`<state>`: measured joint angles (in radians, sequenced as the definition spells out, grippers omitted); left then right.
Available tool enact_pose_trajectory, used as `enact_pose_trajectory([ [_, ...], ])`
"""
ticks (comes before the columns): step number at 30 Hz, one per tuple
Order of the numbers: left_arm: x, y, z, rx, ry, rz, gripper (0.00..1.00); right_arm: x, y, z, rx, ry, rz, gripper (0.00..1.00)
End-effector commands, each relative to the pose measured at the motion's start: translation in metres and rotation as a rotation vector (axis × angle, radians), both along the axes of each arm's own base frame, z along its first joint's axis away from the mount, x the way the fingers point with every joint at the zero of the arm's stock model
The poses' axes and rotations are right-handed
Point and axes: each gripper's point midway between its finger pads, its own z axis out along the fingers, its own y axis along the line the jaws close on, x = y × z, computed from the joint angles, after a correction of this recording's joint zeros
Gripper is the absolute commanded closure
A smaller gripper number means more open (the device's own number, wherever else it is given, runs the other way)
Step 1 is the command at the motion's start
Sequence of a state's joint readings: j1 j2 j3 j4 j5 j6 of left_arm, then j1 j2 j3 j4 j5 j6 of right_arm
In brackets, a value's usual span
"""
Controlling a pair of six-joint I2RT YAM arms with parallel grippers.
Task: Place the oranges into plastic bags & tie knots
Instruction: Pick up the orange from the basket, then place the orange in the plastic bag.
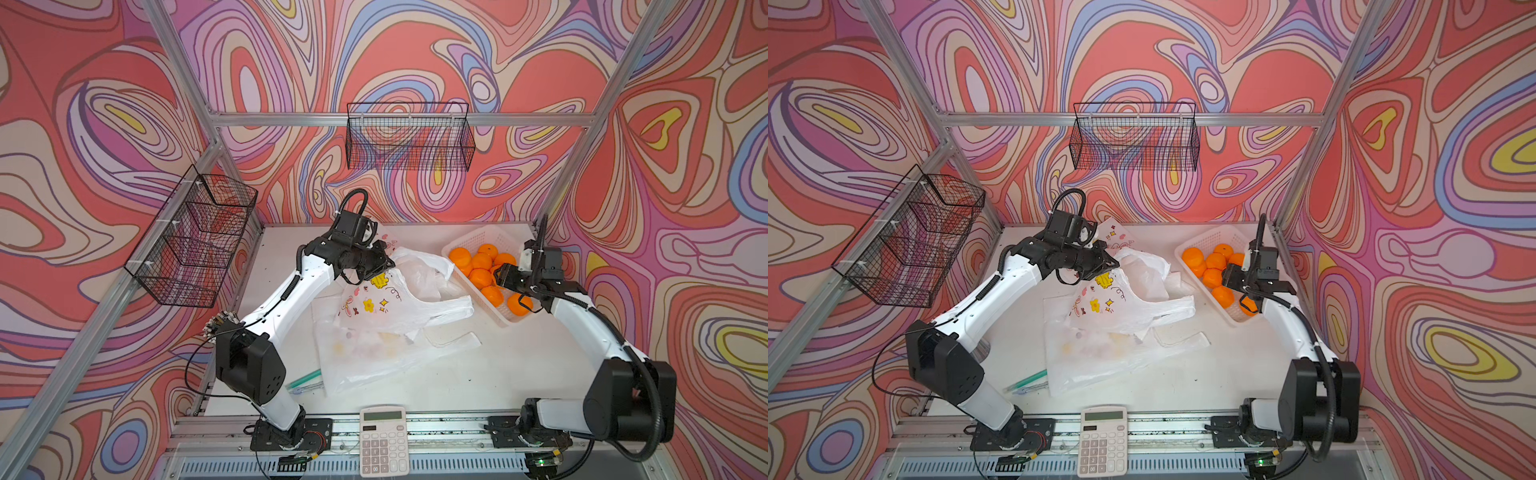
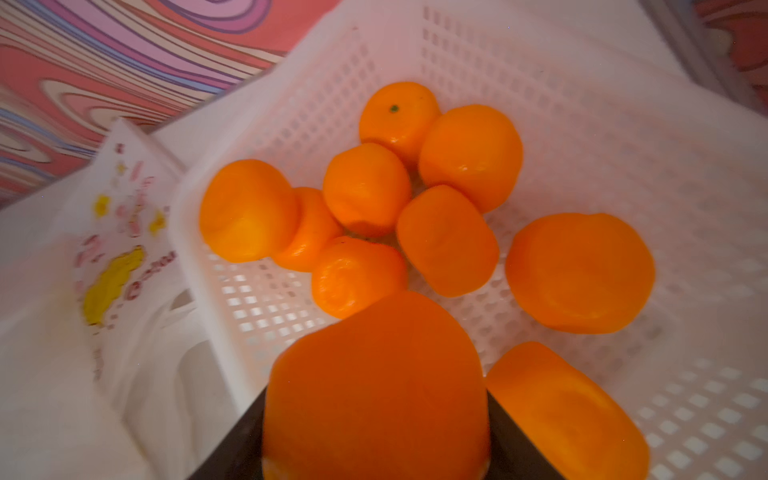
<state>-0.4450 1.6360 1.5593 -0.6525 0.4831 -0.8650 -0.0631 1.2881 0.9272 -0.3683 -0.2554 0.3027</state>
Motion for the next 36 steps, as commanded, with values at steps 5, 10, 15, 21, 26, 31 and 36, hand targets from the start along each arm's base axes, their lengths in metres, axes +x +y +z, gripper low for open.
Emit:
enact_pose_trajectory([
  [5, -0.003, 0.001, 0.008, -0.020, -0.024, -0.009, 1.00, -0.041, 0.123, 0.031, 0.357, -0.080, 0.298, 0.46],
  [10, -0.003, -0.001, 0.007, -0.029, -0.021, -0.019, 1.00, -0.047, 0.192, 0.049, 0.433, -0.140, 0.398, 0.47],
  [15, -0.005, -0.001, 0.007, -0.034, -0.020, -0.018, 1.00, -0.041, 0.245, 0.046, 0.455, -0.162, 0.440, 0.47],
  [21, -0.005, -0.001, 0.008, -0.035, -0.024, -0.018, 1.00, -0.014, 0.283, 0.033, 0.478, -0.177, 0.425, 0.36],
  [26, -0.004, 0.003, 0.010, -0.016, -0.032, -0.007, 1.00, -0.005, 0.276, 0.023, 0.419, -0.177, 0.375, 0.06],
  [31, -0.002, 0.005, 0.009, -0.008, -0.029, 0.004, 1.00, -0.015, 0.253, 0.023, 0.328, -0.169, 0.342, 0.03],
  [36, 0.002, 0.011, 0.002, -0.007, -0.004, 0.035, 1.00, -0.036, 0.215, 0.015, 0.227, -0.121, 0.319, 0.02],
])
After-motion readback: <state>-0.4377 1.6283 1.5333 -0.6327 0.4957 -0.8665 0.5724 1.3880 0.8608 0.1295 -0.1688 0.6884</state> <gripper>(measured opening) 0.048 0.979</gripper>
